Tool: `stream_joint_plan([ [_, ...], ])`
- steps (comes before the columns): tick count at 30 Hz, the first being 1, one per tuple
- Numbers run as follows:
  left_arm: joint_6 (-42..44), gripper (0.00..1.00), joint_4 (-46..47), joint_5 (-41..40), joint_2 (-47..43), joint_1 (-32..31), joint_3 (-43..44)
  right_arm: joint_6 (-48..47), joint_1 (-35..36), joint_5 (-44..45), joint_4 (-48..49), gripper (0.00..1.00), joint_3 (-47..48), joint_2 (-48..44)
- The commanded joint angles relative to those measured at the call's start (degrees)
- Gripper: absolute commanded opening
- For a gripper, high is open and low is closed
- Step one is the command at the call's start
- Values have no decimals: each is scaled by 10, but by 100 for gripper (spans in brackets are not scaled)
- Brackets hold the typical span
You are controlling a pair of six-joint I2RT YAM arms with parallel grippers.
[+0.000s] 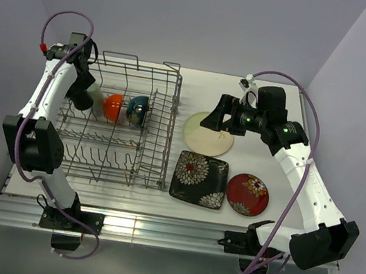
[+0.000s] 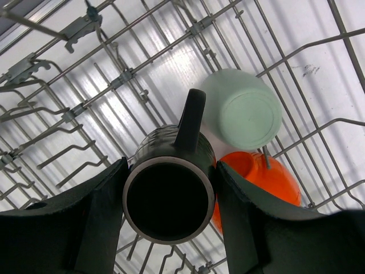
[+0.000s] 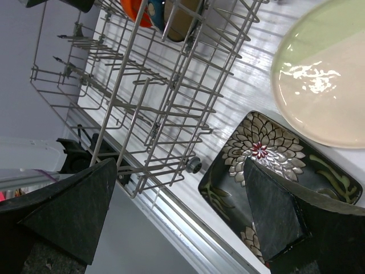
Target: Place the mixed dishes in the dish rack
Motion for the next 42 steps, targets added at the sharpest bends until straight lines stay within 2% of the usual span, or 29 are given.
stream_joint_plan([
  [1, 14, 0, 20, -28, 11, -3, 38, -15, 2, 10, -1, 100, 6, -6],
  [10, 21, 0, 35, -32, 40, -3, 15, -18, 1, 18, -9, 100, 7, -6],
  [11, 23, 0, 41, -30, 40, -19, 11, -17, 0, 19, -10, 100, 8, -6],
  [18, 31, 2, 67, -1, 62, -25, -24, -12, -3, 24, -17, 100, 8, -4],
  [21, 31, 27, 59, 7, 72, -25, -36, -11, -6, 33, -44, 100, 26, 12],
  [22, 32, 44, 60, 9, 72, -25, -40, -10, -6, 37, -62, 100, 30, 22],
  [23, 30, 53, 61, 11, 69, -25, -46, -10, -7, 41, -69, 100, 33, 27],
  [24, 27, 67, 59, 11, 67, -25, -55, -5, -9, 48, -76, 100, 37, 32],
  [27, 21, 81, 50, 8, 62, -25, -69, 6, -12, 51, -100, 100, 38, 55],
  [30, 21, 88, 47, 13, 55, -23, -84, 17, -12, 52, -115, 100, 38, 81],
  [39, 15, 93, 25, 56, 9, -14, -90, 46, -27, 102, -141, 100, 100, 169],
  [42, 1, 98, 5, 60, -29, -14, -84, 56, -49, 114, -147, 100, 110, 217],
])
